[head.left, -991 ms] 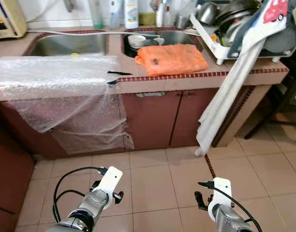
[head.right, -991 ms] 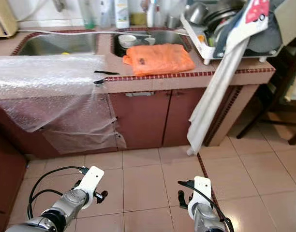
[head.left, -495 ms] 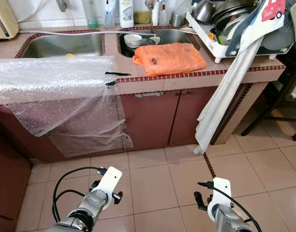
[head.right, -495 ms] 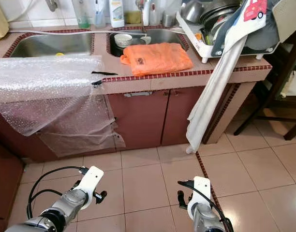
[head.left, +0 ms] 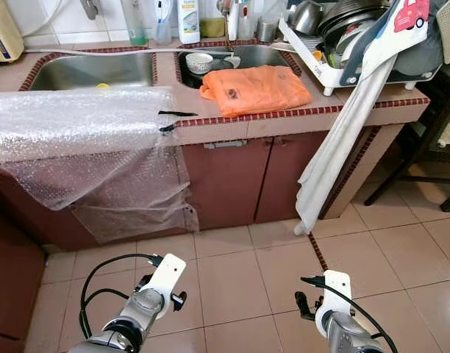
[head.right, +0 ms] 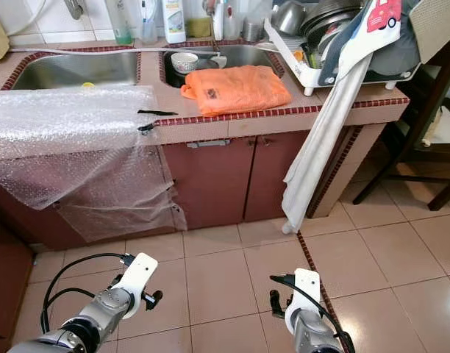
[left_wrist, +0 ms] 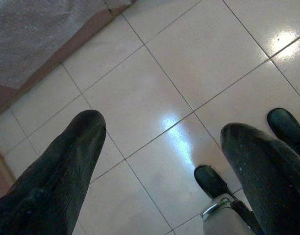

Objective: Kitchen organization

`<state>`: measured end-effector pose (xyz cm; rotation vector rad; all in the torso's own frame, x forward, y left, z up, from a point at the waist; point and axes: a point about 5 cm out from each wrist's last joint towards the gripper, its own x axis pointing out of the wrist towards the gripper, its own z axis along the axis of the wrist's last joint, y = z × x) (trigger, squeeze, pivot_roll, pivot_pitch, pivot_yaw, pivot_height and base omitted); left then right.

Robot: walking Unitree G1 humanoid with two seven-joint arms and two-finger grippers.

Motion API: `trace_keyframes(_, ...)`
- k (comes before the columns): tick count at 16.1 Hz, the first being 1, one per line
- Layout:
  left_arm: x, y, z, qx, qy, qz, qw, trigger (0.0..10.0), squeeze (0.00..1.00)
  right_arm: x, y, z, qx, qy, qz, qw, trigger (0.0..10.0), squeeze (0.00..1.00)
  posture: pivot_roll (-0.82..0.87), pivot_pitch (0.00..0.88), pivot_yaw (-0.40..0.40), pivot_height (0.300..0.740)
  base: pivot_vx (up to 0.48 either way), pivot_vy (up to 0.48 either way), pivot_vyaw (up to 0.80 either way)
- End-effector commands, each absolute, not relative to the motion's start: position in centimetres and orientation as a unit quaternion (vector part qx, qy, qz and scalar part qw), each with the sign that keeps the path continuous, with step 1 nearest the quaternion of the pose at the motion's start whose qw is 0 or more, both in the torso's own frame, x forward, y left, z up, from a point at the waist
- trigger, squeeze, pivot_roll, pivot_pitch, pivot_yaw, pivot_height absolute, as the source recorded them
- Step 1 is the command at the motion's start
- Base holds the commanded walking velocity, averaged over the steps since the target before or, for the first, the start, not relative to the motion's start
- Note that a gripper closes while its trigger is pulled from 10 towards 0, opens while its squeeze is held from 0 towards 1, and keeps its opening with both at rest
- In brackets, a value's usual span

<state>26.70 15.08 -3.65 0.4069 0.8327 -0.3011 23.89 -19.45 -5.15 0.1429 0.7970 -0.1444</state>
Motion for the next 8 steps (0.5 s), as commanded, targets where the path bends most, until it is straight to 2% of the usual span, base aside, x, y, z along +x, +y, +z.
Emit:
trace_keyframes(1, 26.24, 15.44, -4.00, 0.199, 0.411, -0.144, 0.878, 10.0, 0.00, 23.61, -19.43, -5.35, 0.076, 0.392, -0.072, 0.914, 10.0, 0.00, -0.05, 0.107, 0.009, 0.740, 0.000, 0.000, 0.00)
trace_keyframes(8, 26.19, 15.44, -4.04, 0.198, 0.412, -0.144, 0.878, 10.0, 0.00, 23.53, -19.43, -5.42, 0.077, 0.396, -0.074, 0.912, 10.0, 0.00, -0.05, 0.107, 0.010, 0.740, 0.000, 0.000, -0.76)
